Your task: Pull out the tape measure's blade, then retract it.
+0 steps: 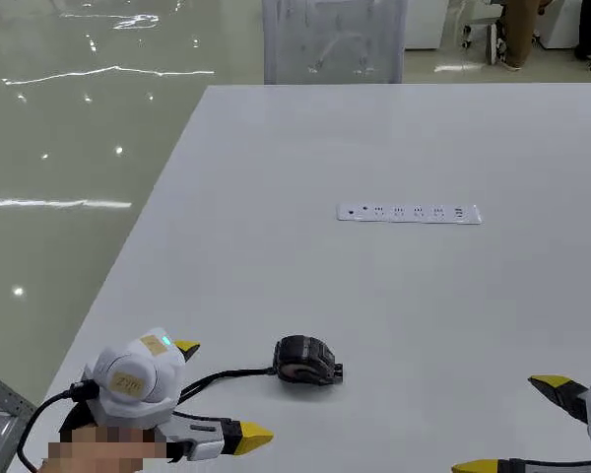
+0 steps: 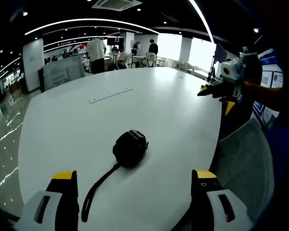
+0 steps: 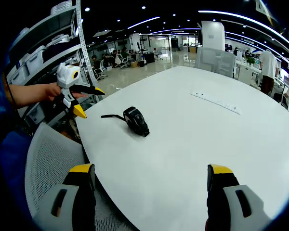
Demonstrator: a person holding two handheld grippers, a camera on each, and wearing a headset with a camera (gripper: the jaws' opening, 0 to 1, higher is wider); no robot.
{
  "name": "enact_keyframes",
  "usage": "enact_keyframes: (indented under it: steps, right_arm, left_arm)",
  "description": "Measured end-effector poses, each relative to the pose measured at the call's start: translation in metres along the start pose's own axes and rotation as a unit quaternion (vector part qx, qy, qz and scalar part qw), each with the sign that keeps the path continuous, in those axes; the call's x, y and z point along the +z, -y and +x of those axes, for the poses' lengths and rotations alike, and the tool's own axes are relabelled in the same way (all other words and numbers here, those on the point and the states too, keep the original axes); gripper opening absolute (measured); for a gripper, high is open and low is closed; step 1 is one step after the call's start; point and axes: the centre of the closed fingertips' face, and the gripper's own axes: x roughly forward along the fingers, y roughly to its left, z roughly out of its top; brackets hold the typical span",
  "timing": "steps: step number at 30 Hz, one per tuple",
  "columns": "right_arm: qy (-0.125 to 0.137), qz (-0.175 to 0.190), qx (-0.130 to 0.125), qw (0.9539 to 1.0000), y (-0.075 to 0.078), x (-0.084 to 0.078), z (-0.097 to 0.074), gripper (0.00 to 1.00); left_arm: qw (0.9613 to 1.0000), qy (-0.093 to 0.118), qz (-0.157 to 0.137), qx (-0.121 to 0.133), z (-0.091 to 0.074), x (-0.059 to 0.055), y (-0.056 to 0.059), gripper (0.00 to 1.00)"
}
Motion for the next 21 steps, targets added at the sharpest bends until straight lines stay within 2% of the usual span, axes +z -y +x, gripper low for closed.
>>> enact_keyframes:
  steps: [8, 13, 18, 21]
  right_arm:
    - [-0.008, -0.023, 0.024, 0.9994, -0.006, 0.005, 0.022, 0.92]
    - [-0.016, -0.055, 0.044, 0.9974, -0.011, 0.006, 0.035, 0.9]
    - [-0.022, -0.091, 0.064, 0.9935, -0.017, 0.007, 0.05, 0.84]
    - [-0.027, -0.112, 0.079, 0.9902, -0.019, 0.007, 0.062, 0.81]
  left_arm:
    - [0.9994, -0.006, 0.029, -0.018, 0.015, 0.007, 0.003, 0.93]
    - [0.9977, -0.015, 0.056, -0.035, 0.027, 0.008, 0.007, 0.92]
    - [0.9945, -0.031, 0.087, -0.05, 0.036, 0.005, 0.008, 0.9]
    - [0.9912, -0.042, 0.111, -0.06, 0.042, 0.004, 0.008, 0.88]
